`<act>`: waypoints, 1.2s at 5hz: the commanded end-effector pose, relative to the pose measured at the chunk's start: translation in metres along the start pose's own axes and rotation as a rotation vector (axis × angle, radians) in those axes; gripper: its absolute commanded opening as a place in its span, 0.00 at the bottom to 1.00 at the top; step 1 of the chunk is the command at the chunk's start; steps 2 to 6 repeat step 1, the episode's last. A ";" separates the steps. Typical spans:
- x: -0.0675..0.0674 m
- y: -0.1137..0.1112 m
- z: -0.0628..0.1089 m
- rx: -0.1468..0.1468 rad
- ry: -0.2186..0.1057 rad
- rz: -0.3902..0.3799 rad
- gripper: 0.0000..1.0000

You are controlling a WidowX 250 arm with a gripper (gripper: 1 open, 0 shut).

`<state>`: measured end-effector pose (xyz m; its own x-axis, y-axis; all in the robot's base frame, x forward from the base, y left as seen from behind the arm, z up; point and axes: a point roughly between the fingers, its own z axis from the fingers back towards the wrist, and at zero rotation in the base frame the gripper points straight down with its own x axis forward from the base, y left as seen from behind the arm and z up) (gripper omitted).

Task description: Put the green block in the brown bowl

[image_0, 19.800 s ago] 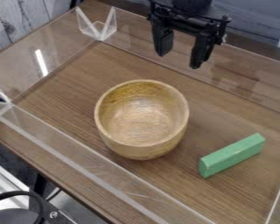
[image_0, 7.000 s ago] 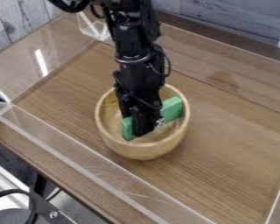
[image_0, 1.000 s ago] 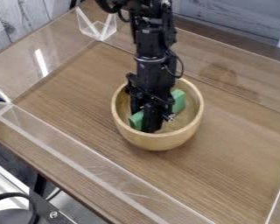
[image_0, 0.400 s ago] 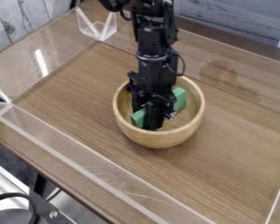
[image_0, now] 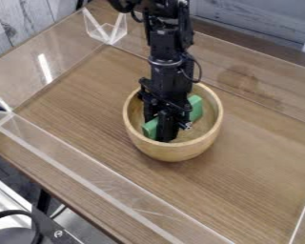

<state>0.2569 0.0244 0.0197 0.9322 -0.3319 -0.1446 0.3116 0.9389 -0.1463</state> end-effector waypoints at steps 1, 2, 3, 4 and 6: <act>-0.001 0.006 -0.014 -0.014 0.031 0.034 0.00; -0.001 0.006 -0.014 -0.014 0.031 0.034 0.00; -0.001 0.006 -0.014 -0.014 0.031 0.034 0.00; -0.001 0.006 -0.014 -0.014 0.031 0.034 0.00; -0.001 0.006 -0.014 -0.014 0.031 0.034 0.00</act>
